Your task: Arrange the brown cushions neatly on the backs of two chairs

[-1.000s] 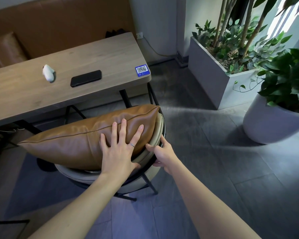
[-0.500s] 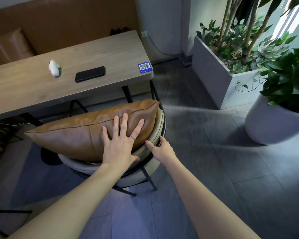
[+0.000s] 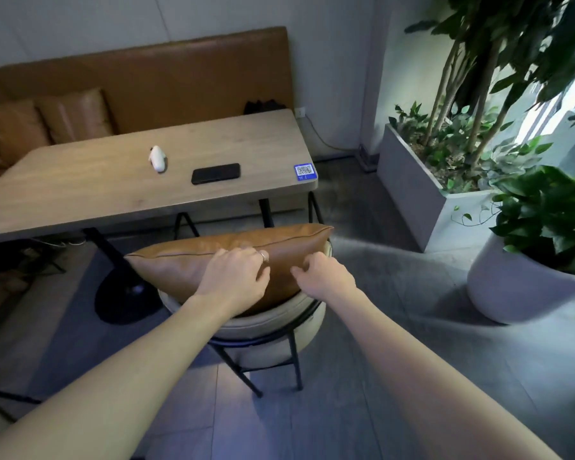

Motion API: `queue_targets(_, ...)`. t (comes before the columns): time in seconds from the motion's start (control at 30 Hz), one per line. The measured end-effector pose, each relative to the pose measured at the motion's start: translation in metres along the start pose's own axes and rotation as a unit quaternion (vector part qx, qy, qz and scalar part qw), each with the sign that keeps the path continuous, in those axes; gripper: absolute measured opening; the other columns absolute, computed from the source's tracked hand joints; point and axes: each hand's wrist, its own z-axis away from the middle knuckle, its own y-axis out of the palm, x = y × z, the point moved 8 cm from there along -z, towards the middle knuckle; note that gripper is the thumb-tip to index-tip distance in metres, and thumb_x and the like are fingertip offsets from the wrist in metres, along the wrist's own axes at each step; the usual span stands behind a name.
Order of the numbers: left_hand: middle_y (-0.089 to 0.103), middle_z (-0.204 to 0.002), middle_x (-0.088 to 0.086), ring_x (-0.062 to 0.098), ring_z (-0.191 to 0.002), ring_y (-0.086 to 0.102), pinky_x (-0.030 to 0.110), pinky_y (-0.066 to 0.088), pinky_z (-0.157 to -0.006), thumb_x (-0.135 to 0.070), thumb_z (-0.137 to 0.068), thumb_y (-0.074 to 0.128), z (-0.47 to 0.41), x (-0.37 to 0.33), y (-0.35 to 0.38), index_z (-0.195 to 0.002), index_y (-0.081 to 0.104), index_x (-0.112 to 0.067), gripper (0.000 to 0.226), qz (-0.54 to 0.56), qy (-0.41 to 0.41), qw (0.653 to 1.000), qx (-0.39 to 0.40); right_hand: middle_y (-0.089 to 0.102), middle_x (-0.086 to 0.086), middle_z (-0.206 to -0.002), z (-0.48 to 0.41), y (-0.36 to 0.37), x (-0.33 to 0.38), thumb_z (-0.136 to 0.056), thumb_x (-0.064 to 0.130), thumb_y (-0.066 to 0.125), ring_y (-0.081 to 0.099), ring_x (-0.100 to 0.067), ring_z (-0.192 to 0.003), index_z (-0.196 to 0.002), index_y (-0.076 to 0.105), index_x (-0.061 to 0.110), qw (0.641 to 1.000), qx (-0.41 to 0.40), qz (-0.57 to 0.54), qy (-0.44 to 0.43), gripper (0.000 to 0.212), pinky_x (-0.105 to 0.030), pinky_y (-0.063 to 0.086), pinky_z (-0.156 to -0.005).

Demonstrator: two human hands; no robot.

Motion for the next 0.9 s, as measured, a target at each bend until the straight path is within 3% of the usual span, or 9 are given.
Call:
queue_targets(0.1,0.072,-0.114,0.000,0.023,-0.106,0.065,0.041,0.043,-0.096,-0.035,-0.104,0.045,0.021,0.022,-0.040,-0.115,0.072,-0.021,0.032,-0.029,-0.015,0.999,-0.010,0.070,-0.011,-0.120,0.030,-0.021,0.047,-0.101,0.044,0.047,0.064,-0.036,-0.112,-0.121,0.064,0.012,0.998,-0.027,0.038,-0.038,0.042,-0.046,0.050,-0.097)
queue_targets(0.2,0.074,-0.113,0.000,0.025,-0.104,0.066,0.041,0.044,-0.089,-0.037,-0.103,0.042,0.051,0.054,-0.088,-0.110,0.074,-0.022,0.036,-0.054,-0.034,0.997,-0.040,0.068,-0.012,-0.122,0.069,-0.038,0.107,-0.100,0.046,0.047,0.063,-0.038,-0.114,-0.123,0.062,0.013,0.993,-0.053,0.069,-0.083,0.043,-0.052,0.047,-0.103)
queue_targets(0.33,0.074,-0.106,0.003,0.027,-0.098,0.066,0.037,0.040,-0.076,-0.040,-0.103,0.044,0.114,0.100,-0.166,-0.106,0.075,-0.020,0.037,-0.061,-0.064,0.992,-0.090,0.071,-0.012,-0.117,0.138,-0.053,0.199,-0.100,0.049,0.046,0.064,-0.037,-0.112,-0.118,0.065,0.015,0.973,-0.114,0.117,-0.164,0.043,-0.052,0.048,-0.100)
queue_targets(0.4,0.074,-0.111,0.004,0.027,-0.103,0.066,0.037,0.042,-0.083,-0.042,-0.103,0.045,0.154,0.121,-0.207,-0.110,0.074,-0.018,0.038,-0.056,-0.087,0.987,-0.123,0.071,-0.012,-0.118,0.183,-0.057,0.245,-0.101,0.050,0.045,0.064,-0.036,-0.112,-0.123,0.063,0.016,0.956,-0.148,0.142,-0.211,0.044,-0.051,0.050,-0.097)
queue_targets(0.47,0.070,-0.129,0.005,0.028,-0.119,0.061,0.042,0.041,-0.097,-0.043,-0.103,0.045,0.197,0.142,-0.245,-0.126,0.069,-0.018,0.042,-0.064,-0.107,0.980,-0.156,0.067,-0.012,-0.127,0.233,-0.058,0.291,-0.102,0.050,0.041,0.062,-0.036,-0.118,-0.134,0.056,0.017,0.935,-0.182,0.176,-0.249,0.048,-0.052,0.048,-0.100)
queue_targets(0.63,0.038,-0.164,0.008,0.030,-0.152,0.030,0.053,0.022,-0.121,-0.051,-0.104,0.040,0.322,0.182,-0.341,-0.157,0.038,-0.025,0.059,-0.104,-0.159,0.954,-0.230,0.051,-0.006,-0.153,0.365,-0.061,0.387,-0.103,0.054,0.037,0.046,-0.030,-0.141,-0.151,0.040,0.022,0.858,-0.312,0.202,-0.356,0.058,-0.054,0.039,-0.111)
queue_targets(0.77,0.028,-0.168,0.013,0.034,-0.156,0.021,0.060,0.014,-0.123,-0.053,-0.104,0.036,0.425,0.214,-0.419,-0.161,0.029,-0.023,0.065,-0.139,-0.206,0.915,-0.319,0.051,-0.011,-0.153,0.470,-0.063,0.449,-0.103,0.052,0.038,0.046,-0.032,-0.141,-0.154,0.036,0.021,0.783,-0.402,0.174,-0.441,0.060,-0.054,0.041,-0.110)
queue_targets(0.9,0.024,-0.169,0.015,0.037,-0.156,0.018,0.062,0.011,-0.121,-0.057,-0.099,0.023,0.513,0.251,-0.482,-0.162,0.026,-0.026,0.070,-0.163,-0.247,0.877,-0.378,0.044,-0.015,-0.157,0.549,-0.060,0.503,-0.103,0.048,0.039,0.041,-0.037,-0.144,-0.157,0.029,0.022,0.730,-0.437,0.146,-0.505,0.062,-0.058,0.039,-0.111)
